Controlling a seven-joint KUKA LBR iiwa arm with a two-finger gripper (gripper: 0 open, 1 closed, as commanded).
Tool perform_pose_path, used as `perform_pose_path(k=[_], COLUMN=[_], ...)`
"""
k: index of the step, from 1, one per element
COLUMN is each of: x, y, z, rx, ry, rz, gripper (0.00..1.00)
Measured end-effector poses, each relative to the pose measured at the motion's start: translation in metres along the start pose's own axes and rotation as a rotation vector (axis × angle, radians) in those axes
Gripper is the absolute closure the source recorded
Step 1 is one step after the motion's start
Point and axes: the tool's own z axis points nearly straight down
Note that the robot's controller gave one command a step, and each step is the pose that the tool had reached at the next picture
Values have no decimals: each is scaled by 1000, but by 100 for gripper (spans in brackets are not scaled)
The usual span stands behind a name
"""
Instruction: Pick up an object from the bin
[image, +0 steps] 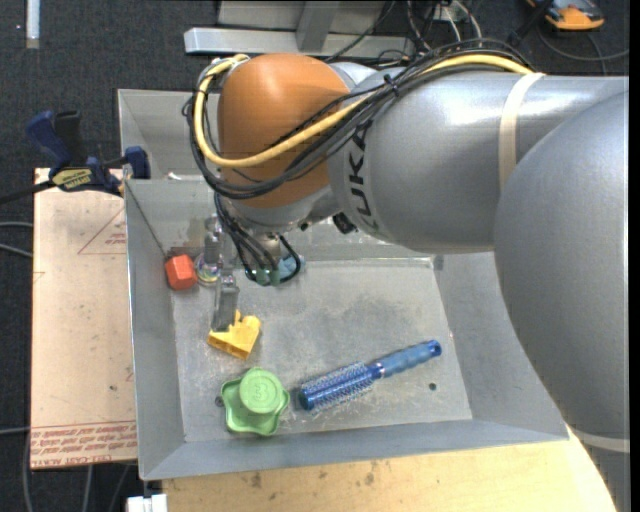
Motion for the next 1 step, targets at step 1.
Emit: perform_pose_path(k=[1], x=[10], y=[-29], z=[84], rx=[3], ry=[0], rz=[-105], gripper=[0])
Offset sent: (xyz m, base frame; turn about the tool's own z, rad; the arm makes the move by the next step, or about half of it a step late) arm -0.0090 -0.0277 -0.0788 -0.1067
